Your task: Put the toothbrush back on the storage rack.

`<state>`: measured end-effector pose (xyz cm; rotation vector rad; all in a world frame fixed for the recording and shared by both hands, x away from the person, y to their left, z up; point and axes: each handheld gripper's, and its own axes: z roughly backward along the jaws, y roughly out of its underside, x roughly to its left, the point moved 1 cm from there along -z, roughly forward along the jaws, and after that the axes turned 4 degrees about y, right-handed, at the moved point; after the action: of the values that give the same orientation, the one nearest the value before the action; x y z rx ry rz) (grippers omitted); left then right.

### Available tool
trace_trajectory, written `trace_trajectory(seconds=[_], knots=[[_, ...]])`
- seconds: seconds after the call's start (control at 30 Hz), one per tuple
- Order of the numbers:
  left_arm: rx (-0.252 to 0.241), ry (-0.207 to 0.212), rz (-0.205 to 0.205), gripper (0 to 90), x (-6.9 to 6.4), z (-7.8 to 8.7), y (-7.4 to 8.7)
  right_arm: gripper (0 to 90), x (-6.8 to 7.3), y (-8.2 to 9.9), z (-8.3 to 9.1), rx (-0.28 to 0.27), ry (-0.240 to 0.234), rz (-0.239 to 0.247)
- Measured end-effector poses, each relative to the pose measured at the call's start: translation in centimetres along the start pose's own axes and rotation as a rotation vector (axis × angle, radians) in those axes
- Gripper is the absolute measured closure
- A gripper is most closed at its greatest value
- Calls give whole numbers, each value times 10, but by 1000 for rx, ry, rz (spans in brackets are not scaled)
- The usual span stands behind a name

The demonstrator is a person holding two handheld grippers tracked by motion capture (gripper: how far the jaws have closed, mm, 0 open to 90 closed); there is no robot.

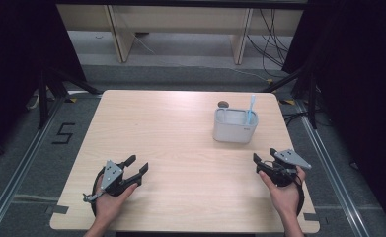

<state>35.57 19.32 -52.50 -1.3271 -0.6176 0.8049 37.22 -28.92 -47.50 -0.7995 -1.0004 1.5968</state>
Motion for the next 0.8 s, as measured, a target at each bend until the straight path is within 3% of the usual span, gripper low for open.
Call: trace_trajectory(seconds=[0.07,0.1,0.2,0.27,0.3,0.4,0.43,0.53,0.6,0.7,0.77,0.8], knots=[[0,-1,0,403,0,0,0,324,0,6,3,6,-2,23],[1,0,0,403,0,0,0,324,3,10,4,7,-5,-8],[-1,-1,1,402,0,0,0,322,0,16,7,10,-5,16],[-1,0,0,403,0,0,0,321,2,20,9,20,-15,-22],[0,-1,0,402,0,0,0,320,0,22,8,-1,-2,13],[1,0,0,403,0,0,0,314,1,27,13,22,-11,-10],[1,0,0,402,0,0,0,314,-2,28,12,1,-7,27],[-1,0,0,402,0,0,0,312,0,33,14,9,-13,-22],[-1,0,-1,403,0,0,0,311,-4,35,16,3,2,29],[1,-1,-4,403,0,0,0,311,-2,41,18,5,-5,-27],[1,0,-4,403,0,0,0,311,-4,44,18,1,4,9],[0,0,-1,403,0,0,0,311,-4,46,19,7,6,-4]])
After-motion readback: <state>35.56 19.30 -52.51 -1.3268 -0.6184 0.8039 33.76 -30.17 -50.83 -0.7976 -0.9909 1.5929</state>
